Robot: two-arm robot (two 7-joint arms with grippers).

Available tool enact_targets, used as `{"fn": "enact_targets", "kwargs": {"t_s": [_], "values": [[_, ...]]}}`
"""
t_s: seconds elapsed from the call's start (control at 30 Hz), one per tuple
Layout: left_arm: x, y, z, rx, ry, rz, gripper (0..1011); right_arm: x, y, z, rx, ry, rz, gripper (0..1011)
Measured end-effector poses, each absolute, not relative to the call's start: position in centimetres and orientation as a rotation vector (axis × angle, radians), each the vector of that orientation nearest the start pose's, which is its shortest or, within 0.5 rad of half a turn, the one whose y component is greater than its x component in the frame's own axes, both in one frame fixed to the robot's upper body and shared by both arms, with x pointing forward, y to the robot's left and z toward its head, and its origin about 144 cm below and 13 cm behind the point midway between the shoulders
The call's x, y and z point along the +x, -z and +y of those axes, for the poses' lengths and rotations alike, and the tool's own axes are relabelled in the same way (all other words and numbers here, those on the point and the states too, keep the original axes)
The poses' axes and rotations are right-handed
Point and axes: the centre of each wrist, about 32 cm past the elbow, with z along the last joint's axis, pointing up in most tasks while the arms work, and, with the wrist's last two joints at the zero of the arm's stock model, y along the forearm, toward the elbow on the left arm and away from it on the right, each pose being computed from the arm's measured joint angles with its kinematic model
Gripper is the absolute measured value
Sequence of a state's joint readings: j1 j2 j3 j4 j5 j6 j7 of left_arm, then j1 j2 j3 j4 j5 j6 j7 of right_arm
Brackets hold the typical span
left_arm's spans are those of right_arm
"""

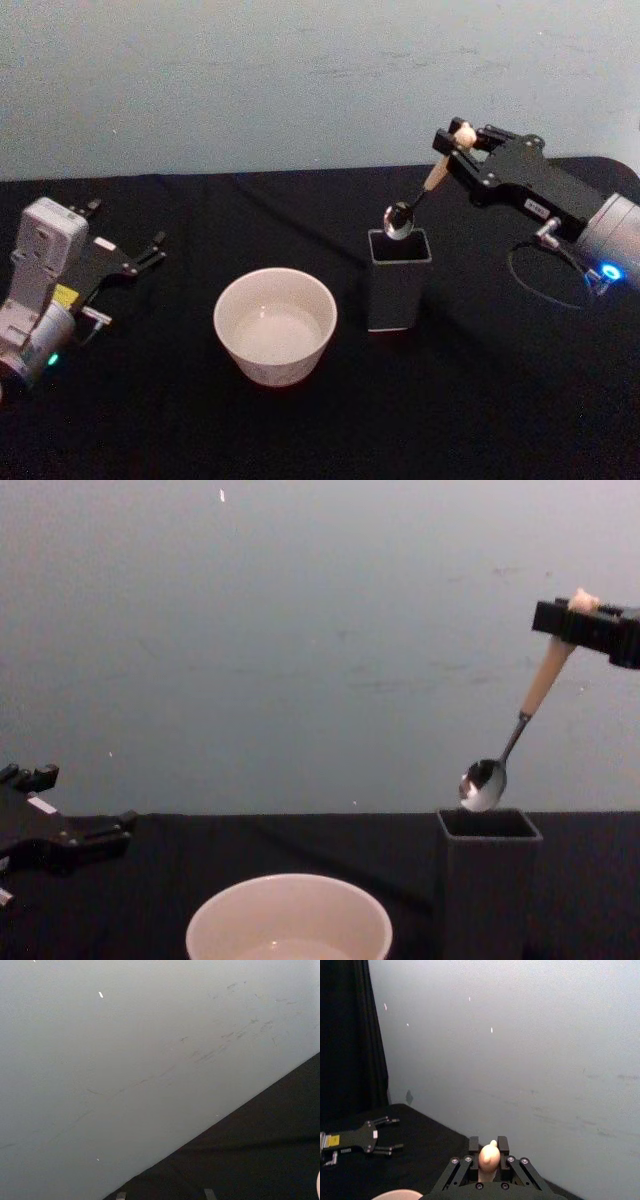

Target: Pick up the stirring spoon with one hand, stir inside the cup, then place it back in its original position.

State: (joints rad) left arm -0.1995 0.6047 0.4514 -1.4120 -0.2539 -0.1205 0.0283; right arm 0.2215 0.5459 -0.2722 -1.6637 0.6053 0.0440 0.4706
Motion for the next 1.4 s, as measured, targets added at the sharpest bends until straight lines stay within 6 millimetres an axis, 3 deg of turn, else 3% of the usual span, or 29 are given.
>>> {"fn": "enact_targets", "kwargs": {"t_s": [0.57, 1.4], "values": [[48.9, -114.0, 31.0, 0.305, -1.248, -0.285, 1001, 50.9, -124.4, -28.2, 0.131, 0.726, -0.077, 211], [48.9, -114.0, 31.0, 0.304, -1.248, -0.285, 1001, 53.3, -120.2, -23.3, 0.07, 0.449, -0.037, 211]]}}
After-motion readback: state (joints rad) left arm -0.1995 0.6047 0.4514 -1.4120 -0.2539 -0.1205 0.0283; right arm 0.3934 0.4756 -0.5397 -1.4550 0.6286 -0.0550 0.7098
